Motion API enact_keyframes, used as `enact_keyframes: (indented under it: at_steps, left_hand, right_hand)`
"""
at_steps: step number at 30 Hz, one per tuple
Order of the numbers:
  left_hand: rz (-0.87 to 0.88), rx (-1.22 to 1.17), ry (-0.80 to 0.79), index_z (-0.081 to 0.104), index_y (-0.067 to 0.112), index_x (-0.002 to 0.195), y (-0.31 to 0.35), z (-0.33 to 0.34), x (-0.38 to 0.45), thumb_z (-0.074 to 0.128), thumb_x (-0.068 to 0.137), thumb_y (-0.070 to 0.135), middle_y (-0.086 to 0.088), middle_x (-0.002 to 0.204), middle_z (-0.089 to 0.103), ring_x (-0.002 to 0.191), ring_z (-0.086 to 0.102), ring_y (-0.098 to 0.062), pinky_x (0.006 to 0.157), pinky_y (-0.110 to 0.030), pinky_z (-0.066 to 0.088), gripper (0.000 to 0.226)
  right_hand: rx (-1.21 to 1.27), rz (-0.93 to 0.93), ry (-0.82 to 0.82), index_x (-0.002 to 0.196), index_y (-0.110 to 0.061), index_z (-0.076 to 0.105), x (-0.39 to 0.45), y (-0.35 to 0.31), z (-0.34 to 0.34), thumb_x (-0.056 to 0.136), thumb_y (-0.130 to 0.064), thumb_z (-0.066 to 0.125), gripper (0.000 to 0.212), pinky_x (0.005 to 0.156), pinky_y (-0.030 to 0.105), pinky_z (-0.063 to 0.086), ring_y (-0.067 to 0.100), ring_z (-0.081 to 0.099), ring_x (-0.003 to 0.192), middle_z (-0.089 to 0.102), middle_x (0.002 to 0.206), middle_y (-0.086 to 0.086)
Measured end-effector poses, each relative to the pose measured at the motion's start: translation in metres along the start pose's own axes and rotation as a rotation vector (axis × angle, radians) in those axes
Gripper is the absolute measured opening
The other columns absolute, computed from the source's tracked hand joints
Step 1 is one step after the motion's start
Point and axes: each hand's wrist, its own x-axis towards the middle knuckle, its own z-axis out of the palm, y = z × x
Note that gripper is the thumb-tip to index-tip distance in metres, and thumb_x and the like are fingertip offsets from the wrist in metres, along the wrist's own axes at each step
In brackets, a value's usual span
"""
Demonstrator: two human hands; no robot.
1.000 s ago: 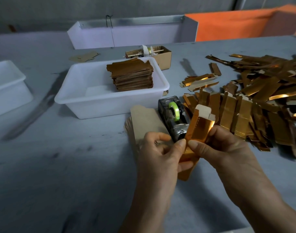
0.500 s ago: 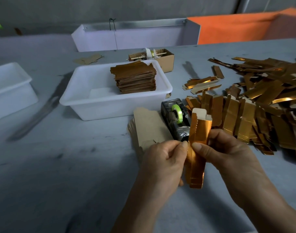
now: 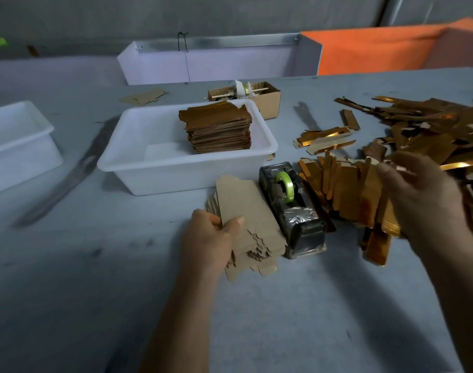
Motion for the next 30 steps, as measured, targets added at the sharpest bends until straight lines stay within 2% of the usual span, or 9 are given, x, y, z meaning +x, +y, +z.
enact_keyframes:
  at_steps: [6, 8, 12, 15, 17, 19, 22, 27, 30]
  left_hand:
    - [-0.126, -0.256, -0.052, 0.065, 0.015, 0.079, -0.013, -0.009, 0.017, 0.073, 0.083, 0.032, 0.001, 0.067, 0.064, 0.055, 0.051, -0.012, 0.06, -0.025, 0.042, 0.019]
    - [-0.113, -0.283, -0.029, 0.065, 0.015, 0.071, -0.015, -0.011, 0.018, 0.071, 0.086, 0.026, 0.003, 0.057, 0.06, 0.048, 0.049, -0.011, 0.056, -0.024, 0.04, 0.019]
    - [0.101, -0.024, 0.191, 0.067, 0.013, 0.079, -0.014, -0.013, 0.009, 0.063, 0.091, 0.022, 0.005, 0.067, 0.063, 0.067, 0.06, -0.016, 0.062, -0.024, 0.042, 0.015]
    - [0.206, -0.045, 0.281, 0.061, 0.024, 0.07, -0.008, -0.019, -0.002, 0.061, 0.091, 0.022, 0.015, 0.064, 0.058, 0.061, 0.053, 0.0, 0.056, -0.017, 0.038, 0.021]
    - [0.16, -0.213, 0.248, 0.061, 0.023, 0.059, -0.006, -0.023, -0.007, 0.065, 0.088, 0.024, 0.012, 0.054, 0.06, 0.052, 0.053, -0.001, 0.055, -0.021, 0.042, 0.03]
    - [0.088, -0.404, 0.165, 0.067, 0.019, 0.059, -0.006, -0.026, -0.012, 0.067, 0.087, 0.025, 0.011, 0.05, 0.06, 0.047, 0.052, 0.0, 0.061, -0.027, 0.047, 0.029]
    - [0.026, -0.578, 0.043, 0.069, 0.014, 0.065, -0.004, -0.028, -0.022, 0.066, 0.088, 0.023, 0.009, 0.059, 0.067, 0.052, 0.061, -0.002, 0.069, -0.032, 0.053, 0.026]
    - [0.039, -0.711, -0.143, 0.071, 0.006, 0.078, 0.002, -0.026, -0.044, 0.062, 0.089, 0.018, -0.007, 0.08, 0.075, 0.067, 0.071, -0.014, 0.062, -0.022, 0.057, 0.018]
    - [0.033, -0.79, -0.245, 0.07, 0.003, 0.078, 0.006, -0.024, -0.053, 0.062, 0.087, 0.014, -0.011, 0.082, 0.074, 0.066, 0.069, -0.015, 0.059, -0.022, 0.056, 0.017]
  right_hand:
    - [0.063, -0.12, -0.101, 0.103, -0.04, 0.055, -0.043, 0.005, 0.013, 0.089, -0.036, 0.051, 0.015, 0.084, 0.043, 0.049, 0.019, 0.053, 0.112, 0.056, 0.118, -0.008]
    - [0.075, -0.137, -0.083, 0.1, -0.042, 0.053, -0.046, 0.001, 0.009, 0.089, -0.035, 0.052, 0.013, 0.08, 0.04, 0.05, 0.018, 0.056, 0.106, 0.055, 0.116, -0.009]
    - [0.071, -0.174, -0.054, 0.102, -0.041, 0.051, -0.048, -0.001, -0.002, 0.089, -0.033, 0.051, 0.015, 0.049, 0.018, 0.041, 0.001, 0.052, 0.076, 0.054, 0.125, -0.002]
    - [0.072, -0.185, -0.065, 0.097, -0.044, 0.051, -0.056, -0.002, -0.004, 0.087, -0.034, 0.051, 0.015, 0.063, 0.022, 0.045, 0.01, 0.052, 0.093, 0.054, 0.122, -0.007]
    - [0.063, -0.185, -0.09, 0.094, -0.047, 0.051, -0.065, -0.003, -0.001, 0.087, -0.033, 0.052, 0.016, 0.071, 0.026, 0.044, 0.01, 0.053, 0.095, 0.054, 0.115, -0.011]
    - [0.071, -0.171, -0.122, 0.097, -0.042, 0.055, -0.074, -0.004, 0.003, 0.086, -0.032, 0.053, 0.015, 0.066, 0.019, 0.042, 0.005, 0.055, 0.087, 0.057, 0.11, -0.011]
    - [0.191, -0.095, -0.218, 0.098, -0.042, 0.057, -0.088, -0.015, 0.012, 0.078, -0.049, 0.05, 0.022, 0.067, 0.015, 0.041, 0.001, 0.059, 0.093, 0.061, 0.103, -0.019]
    - [0.242, -0.055, -0.278, 0.114, -0.037, 0.052, -0.092, -0.034, 0.021, 0.063, -0.066, 0.048, 0.059, 0.07, 0.015, 0.04, -0.009, 0.052, 0.09, 0.051, 0.088, -0.035]
    - [0.276, -0.03, -0.306, 0.107, -0.038, 0.051, -0.091, -0.039, 0.02, 0.062, -0.061, 0.053, 0.051, 0.065, 0.012, 0.04, -0.009, 0.054, 0.081, 0.057, 0.079, -0.028]
